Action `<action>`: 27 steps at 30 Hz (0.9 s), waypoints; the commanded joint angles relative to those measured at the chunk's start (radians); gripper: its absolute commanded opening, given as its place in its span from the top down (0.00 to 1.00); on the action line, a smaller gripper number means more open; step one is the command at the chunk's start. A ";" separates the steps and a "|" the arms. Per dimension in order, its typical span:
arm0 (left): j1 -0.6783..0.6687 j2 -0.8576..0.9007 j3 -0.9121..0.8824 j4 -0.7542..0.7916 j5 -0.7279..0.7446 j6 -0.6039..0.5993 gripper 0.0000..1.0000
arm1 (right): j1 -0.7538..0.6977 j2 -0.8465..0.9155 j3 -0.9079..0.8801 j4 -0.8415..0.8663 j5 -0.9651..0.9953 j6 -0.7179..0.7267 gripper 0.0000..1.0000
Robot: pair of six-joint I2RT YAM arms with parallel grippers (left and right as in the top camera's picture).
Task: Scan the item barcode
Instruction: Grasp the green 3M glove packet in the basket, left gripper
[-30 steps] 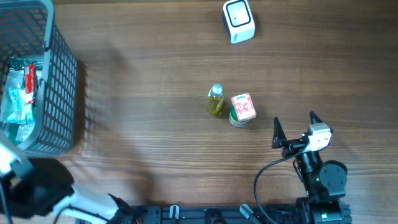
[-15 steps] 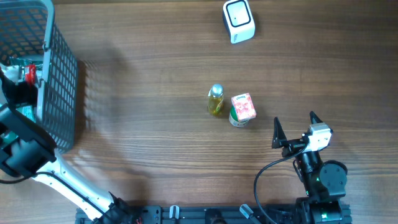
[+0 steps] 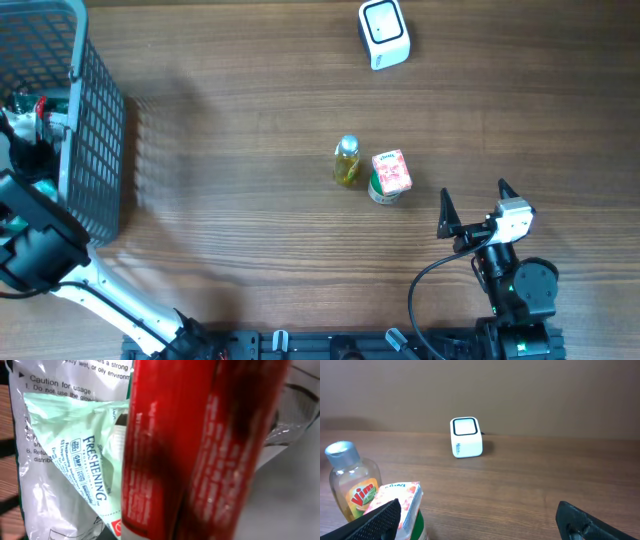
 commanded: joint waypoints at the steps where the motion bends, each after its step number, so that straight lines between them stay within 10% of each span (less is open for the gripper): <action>1: -0.067 -0.124 -0.002 -0.016 0.084 -0.144 0.96 | 0.002 -0.004 -0.001 0.004 -0.008 0.011 0.01; 12: -0.204 -0.876 0.112 0.011 0.255 -0.576 0.96 | 0.002 -0.004 -0.001 0.004 -0.007 0.011 0.00; 22: -0.785 -0.805 -0.003 -0.388 0.138 -0.800 0.96 | 0.002 -0.003 -0.001 0.004 -0.007 0.011 0.00; 27: -0.970 -0.729 -0.385 -0.162 0.099 -0.926 0.96 | 0.002 -0.004 -0.001 0.004 -0.007 0.011 0.00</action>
